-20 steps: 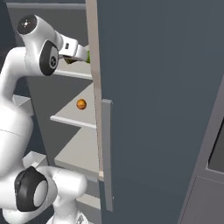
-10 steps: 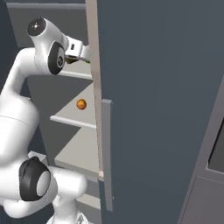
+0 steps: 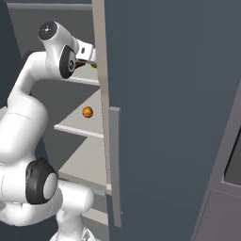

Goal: Take the sweet potato, peach, and lime from the freezer and place them in the bowl on the counter.

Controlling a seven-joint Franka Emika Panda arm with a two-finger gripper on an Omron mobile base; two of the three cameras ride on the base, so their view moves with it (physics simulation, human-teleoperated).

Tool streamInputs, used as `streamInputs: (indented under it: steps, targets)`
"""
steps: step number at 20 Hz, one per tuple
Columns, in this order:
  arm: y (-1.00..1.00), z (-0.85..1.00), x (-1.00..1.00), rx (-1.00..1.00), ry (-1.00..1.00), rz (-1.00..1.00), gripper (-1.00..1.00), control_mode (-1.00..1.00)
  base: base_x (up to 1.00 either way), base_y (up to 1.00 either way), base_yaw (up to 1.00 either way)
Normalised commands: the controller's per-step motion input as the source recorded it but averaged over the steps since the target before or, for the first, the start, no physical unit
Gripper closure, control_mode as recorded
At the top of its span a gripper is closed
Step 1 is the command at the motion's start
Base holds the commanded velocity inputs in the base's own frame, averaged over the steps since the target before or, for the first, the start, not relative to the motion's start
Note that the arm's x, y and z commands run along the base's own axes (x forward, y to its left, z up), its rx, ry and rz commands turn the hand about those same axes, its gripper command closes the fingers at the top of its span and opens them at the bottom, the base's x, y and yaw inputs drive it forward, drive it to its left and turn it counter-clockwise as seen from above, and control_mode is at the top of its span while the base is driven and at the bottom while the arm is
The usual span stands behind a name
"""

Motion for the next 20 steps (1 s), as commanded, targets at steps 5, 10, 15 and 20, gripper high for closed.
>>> streamInputs:
  steps: [5, 10, 15, 20]
  targets:
    - [0.00, 0.00, 0.31, 0.00, 0.02, 0.00, -1.00, -1.00, 0.00, 0.00, 0.00]
    - [0.00, 0.00, 0.27, 0.00, 0.01, 0.00, -1.00, -1.00, 0.00, 0.00, 0.00]
    - [0.00, -0.02, 0.23, 0.00, 0.00, 0.00, -1.00, -1.00, 0.00, 0.00, 0.00]
    - [0.00, -0.10, 0.19, 0.00, 0.01, 0.00, -1.00, -1.00, 0.00, 0.00, 0.00]
